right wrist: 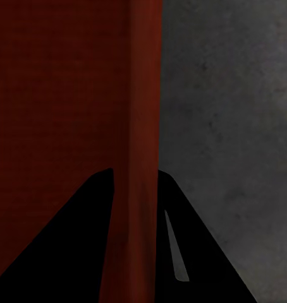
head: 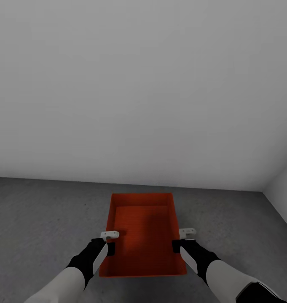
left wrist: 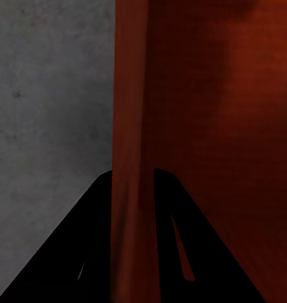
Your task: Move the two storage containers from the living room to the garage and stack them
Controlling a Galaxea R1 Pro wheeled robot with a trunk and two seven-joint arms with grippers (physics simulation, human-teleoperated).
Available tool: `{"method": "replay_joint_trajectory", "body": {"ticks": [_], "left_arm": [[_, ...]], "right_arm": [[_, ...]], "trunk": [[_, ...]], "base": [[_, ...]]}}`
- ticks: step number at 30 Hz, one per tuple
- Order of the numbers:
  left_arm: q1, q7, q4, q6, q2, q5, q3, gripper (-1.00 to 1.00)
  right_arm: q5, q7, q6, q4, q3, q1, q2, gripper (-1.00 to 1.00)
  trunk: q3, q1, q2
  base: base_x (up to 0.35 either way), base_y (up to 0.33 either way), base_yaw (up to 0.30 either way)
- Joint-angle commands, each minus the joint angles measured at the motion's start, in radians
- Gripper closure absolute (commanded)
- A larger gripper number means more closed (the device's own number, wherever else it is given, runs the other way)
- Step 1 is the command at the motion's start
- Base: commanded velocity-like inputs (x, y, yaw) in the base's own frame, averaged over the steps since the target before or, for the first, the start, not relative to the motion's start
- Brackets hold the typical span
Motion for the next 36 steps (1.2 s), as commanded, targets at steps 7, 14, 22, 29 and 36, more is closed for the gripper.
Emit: {"method": "replay_joint_trajectory", "body": {"ticks": [7,14,22,29,36], "left_arm": [[-0.001,0.011,-0.004,0.008,0.043,-0.018,0.011,1.0],[-0.001,0.011,-0.004,0.008,0.043,-0.018,0.011,1.0],[-0.001,0.011,-0.004,0.007,0.043,-0.018,0.011,1.0],[-0.001,0.011,-0.004,0.007,0.043,-0.018,0.011,1.0],[-0.001,0.011,-0.004,0.007,0.043,-0.018,0.01,1.0]], "right_arm": [[0.0,-0.01,0.006,0.012,0.023,0.0,-0.002,1.0],[0.0,-0.01,0.006,0.012,0.023,0.0,-0.002,1.0],[0.0,-0.01,0.006,0.012,0.023,0.0,-0.002,1.0],[0.0,-0.01,0.006,0.012,0.023,0.0,-0.002,1.0],[0.0,-0.01,0.006,0.012,0.023,0.0,-0.002,1.0]], "trunk": [[-0.013,0.015,-0.029],[-0.016,0.019,-0.036],[-0.029,0.034,-0.064],[-0.035,0.042,-0.078],[-0.045,0.054,-0.099]], "base": [[0.0,0.0,0.0],[0.0,0.0,0.0],[0.0,0.0,0.0],[0.0,0.0,0.0],[0.0,0.0,0.0]]}}
